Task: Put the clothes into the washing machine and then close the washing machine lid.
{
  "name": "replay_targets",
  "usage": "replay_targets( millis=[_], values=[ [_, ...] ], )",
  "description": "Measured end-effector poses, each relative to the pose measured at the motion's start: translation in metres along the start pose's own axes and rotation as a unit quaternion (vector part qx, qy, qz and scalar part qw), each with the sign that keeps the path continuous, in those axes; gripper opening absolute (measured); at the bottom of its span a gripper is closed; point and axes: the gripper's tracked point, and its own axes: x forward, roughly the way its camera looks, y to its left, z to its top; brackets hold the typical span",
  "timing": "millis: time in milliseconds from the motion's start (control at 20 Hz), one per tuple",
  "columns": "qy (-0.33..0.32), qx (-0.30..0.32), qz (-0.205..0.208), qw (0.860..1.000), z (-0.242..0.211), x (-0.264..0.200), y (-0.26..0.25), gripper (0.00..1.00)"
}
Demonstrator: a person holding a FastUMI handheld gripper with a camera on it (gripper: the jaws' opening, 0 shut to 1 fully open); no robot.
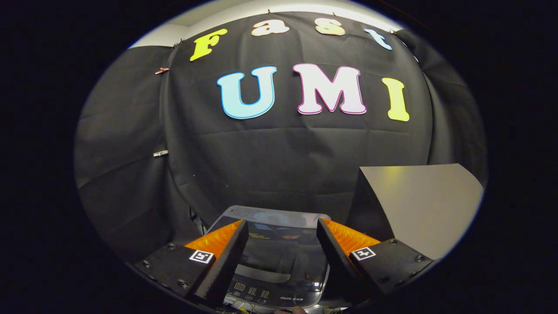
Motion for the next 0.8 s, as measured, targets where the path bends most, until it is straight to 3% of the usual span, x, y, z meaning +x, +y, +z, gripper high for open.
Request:
replay_targets(
  millis=[400,800],
  values=[
    [-0.061,-0.042,0.035,0.997,0.021,-0.060,0.000,0.98],
    [-0.129,-0.031,0.059,0.989,0.045,-0.129,-0.035,0.99]
  ],
)
